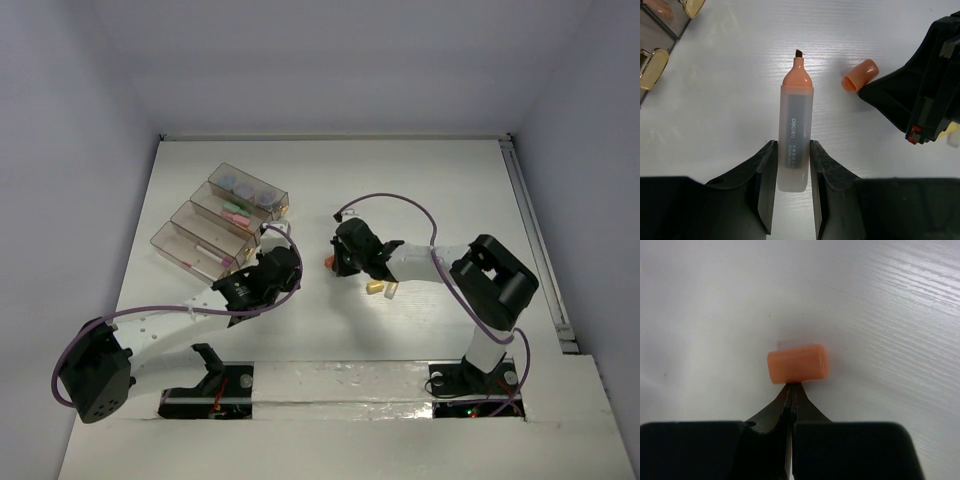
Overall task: Sort the stationery into containers
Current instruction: Pick up the pen cap from the center of the board.
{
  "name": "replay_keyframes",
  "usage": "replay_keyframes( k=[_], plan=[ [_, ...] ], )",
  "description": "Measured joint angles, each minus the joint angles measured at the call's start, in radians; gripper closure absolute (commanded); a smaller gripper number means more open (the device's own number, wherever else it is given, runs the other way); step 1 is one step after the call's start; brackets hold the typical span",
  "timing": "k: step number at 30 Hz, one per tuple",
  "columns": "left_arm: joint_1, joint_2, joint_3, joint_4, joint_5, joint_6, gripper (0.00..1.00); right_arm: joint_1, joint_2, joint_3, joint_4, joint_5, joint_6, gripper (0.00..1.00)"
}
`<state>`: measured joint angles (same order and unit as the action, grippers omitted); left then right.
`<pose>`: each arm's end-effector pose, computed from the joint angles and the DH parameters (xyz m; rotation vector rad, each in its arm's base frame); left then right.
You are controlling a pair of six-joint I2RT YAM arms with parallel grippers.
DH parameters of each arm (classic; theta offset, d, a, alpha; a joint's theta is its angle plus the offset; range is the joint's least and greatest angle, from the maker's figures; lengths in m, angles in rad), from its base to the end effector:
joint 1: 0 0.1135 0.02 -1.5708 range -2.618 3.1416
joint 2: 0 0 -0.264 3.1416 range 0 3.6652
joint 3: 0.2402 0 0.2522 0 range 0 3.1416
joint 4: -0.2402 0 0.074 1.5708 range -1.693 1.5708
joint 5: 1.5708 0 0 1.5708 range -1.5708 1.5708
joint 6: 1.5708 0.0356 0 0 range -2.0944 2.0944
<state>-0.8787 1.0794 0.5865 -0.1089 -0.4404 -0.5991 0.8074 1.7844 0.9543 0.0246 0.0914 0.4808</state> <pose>0.1566 -0.1652 0.2231 0.0481 2.1339 -0.4007 0.2522 0.2588 0.1523 -0.3511 2.4062 0.4987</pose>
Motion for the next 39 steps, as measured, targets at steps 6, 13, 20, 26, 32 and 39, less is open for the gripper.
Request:
replay_keyframes(
  k=[6, 13, 20, 26, 32, 39],
  plan=[
    [0.0, 0.0, 0.0, 0.001, 0.008, 0.0, 0.98, -0.002, 0.0, 0.015, -0.03, 0.033, -0.016, 1.0],
    [0.0, 0.0, 0.0, 0.009, 0.022, 0.0, 0.99, -0.003, 0.012, 0.057, -0.078, 0.068, -0.04, 1.0],
    [0.0, 0.0, 0.0, 0.015, 0.029, 0.0, 0.99, -0.003, 0.012, 0.071, -0.08, 0.077, -0.049, 0.97],
    [0.006, -0.009, -0.003, 0.015, 0.03, 0.0, 0.99, -0.003, 0.012, 0.087, -0.091, 0.095, -0.063, 0.79],
    [0.01, -0.035, -0.004, 0.014, 0.029, 0.0, 0.99, -0.003, -0.015, 0.084, -0.104, 0.087, -0.062, 0.49],
    [0.01, -0.04, -0.005, 0.013, 0.029, 0.0, 1.0, -0.003, -0.029, 0.084, -0.101, 0.019, -0.035, 0.39]
  ],
)
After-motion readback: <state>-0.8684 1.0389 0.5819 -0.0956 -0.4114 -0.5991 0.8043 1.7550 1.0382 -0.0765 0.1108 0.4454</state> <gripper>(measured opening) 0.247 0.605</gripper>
